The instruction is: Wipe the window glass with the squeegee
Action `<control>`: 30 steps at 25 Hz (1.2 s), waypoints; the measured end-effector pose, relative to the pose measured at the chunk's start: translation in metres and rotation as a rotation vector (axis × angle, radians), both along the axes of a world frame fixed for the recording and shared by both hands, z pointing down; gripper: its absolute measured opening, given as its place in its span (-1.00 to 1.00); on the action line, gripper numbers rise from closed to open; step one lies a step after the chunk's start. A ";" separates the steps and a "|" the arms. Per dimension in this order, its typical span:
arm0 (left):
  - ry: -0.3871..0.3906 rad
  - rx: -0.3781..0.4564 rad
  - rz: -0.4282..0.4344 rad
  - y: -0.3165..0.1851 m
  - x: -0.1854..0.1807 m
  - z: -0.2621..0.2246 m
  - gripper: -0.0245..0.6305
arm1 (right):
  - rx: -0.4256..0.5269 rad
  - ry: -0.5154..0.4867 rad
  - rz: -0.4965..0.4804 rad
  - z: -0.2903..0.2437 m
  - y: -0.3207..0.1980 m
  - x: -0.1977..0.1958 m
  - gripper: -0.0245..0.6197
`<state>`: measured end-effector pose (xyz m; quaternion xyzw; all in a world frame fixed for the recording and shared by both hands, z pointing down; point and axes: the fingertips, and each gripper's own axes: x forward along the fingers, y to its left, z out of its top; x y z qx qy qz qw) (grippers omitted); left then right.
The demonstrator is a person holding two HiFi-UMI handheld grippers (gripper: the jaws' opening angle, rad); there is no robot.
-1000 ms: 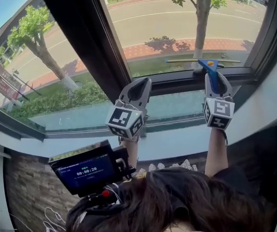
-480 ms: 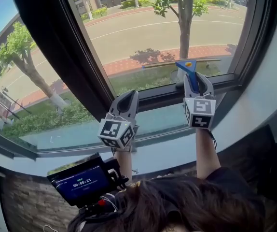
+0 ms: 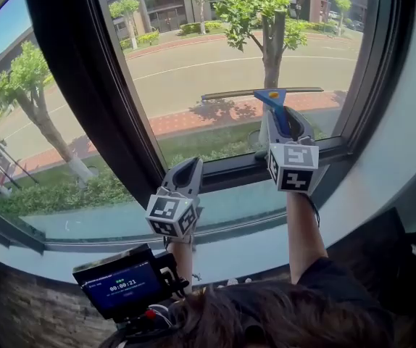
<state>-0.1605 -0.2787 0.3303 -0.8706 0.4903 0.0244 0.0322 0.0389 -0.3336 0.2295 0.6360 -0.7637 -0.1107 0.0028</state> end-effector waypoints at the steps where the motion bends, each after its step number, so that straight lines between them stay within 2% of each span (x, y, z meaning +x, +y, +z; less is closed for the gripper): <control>1: 0.007 0.002 0.002 -0.001 0.001 -0.003 -0.92 | 0.003 -0.008 -0.006 -0.010 -0.001 0.000 -0.49; 9: 0.002 0.039 0.027 -0.012 0.010 -0.022 -0.92 | 0.097 -0.032 -0.035 -0.092 -0.007 -0.003 -0.49; 22: -0.025 0.147 0.053 -0.015 0.025 -0.075 -0.92 | 0.312 -0.008 -0.002 -0.229 -0.011 0.018 -0.49; 30: -0.014 0.164 0.063 -0.014 0.032 -0.081 -0.92 | 0.401 -0.022 0.029 -0.296 -0.015 0.023 -0.49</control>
